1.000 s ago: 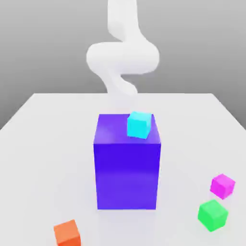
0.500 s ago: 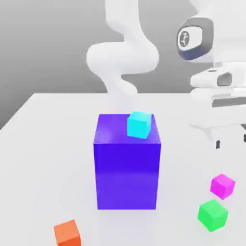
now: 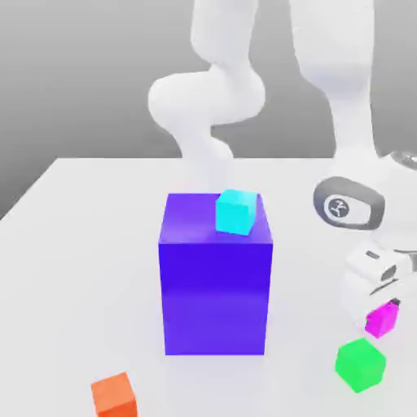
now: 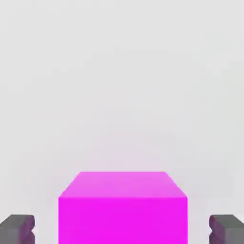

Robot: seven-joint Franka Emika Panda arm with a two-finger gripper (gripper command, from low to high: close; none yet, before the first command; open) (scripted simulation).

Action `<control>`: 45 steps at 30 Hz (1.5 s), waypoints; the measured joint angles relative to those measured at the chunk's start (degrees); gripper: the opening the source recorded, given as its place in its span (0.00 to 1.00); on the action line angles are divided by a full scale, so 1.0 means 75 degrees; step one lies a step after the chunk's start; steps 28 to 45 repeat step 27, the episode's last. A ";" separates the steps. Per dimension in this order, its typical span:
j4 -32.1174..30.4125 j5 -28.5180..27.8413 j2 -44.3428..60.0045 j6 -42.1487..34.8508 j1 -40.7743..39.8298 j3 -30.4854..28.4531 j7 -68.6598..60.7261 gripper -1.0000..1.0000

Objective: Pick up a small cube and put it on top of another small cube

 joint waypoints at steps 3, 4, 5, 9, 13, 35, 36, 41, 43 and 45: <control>0.0026 -0.0098 0.0101 0.0085 0.0097 -0.0114 0.0078 0.00; 0.0002 -0.0021 0.0016 0.0020 0.0024 -0.0024 0.0018 0.00; -0.0045 0.0138 -0.0162 -0.0113 -0.0135 0.0170 -0.0103 0.00; -0.0314 0.1238 -0.1197 -0.0853 -0.0785 0.1055 -0.0941 0.00; -0.0020 0.1951 -0.1621 -0.1514 -0.1233 0.1043 -0.1421 0.00; 0.0893 0.1751 -0.0667 -0.1464 -0.1693 0.0124 -0.1174 1.00; 0.0893 0.1751 -0.0667 -0.1464 -0.1693 0.0124 -0.1174 1.00; 0.0893 0.1751 -0.0667 -0.1464 -0.1693 0.0124 -0.1174 1.00; 0.0893 0.1751 -0.0667 -0.1464 -0.1693 0.0124 -0.1174 1.00; 0.0893 0.1751 -0.0667 -0.1464 -0.1693 0.0124 -0.1174 1.00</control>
